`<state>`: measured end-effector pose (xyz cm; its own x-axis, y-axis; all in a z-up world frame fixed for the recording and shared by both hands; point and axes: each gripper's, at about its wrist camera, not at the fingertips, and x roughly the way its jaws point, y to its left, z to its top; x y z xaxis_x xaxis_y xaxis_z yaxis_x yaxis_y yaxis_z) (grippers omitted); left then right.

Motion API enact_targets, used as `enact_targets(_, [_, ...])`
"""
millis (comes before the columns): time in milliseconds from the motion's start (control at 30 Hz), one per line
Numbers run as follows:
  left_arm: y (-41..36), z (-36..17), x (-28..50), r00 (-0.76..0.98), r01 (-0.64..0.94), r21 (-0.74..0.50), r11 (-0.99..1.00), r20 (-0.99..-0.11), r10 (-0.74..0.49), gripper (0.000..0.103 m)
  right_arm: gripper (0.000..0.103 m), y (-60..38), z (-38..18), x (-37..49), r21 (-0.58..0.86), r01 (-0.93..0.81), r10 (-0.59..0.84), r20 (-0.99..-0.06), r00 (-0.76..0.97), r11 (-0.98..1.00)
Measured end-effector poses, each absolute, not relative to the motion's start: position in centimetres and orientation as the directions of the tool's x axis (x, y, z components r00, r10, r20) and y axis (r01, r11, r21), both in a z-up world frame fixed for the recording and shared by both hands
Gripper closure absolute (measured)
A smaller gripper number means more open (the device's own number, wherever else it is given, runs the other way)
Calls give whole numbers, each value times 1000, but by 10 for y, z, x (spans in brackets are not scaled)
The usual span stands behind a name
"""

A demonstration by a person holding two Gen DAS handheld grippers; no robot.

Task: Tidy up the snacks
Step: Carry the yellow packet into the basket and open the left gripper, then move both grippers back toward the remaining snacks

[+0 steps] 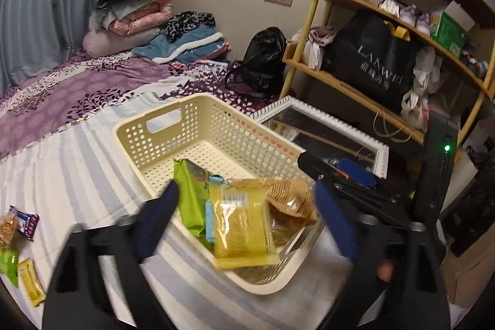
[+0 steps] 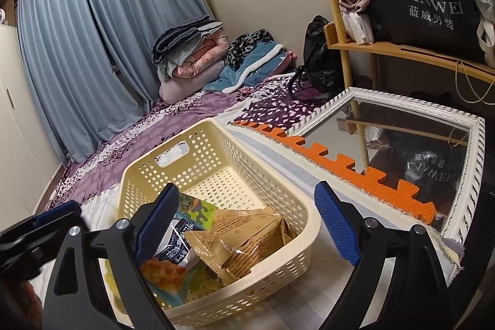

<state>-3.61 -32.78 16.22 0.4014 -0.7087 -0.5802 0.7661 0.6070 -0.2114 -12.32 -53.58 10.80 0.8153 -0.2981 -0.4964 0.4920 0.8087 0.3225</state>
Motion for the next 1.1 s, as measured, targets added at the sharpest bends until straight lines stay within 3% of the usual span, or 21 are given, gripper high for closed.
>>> enact_targets(400, [-288,158,-16,513,657,-162,736,-619,-594,8,15,-524,115,-119,323,478,-287,-491,823,817])
enact_targets(533, [-272,159,-14,561,610,-129,782,-626,-541,3,15,-515,120,-117,319,462,-278,-484,830,827])
enact_targets(1100, [-223,162,-7,609,532,-118,839,-634,-476,3,10,-477,142,-111,292,403,-241,-463,853,868])
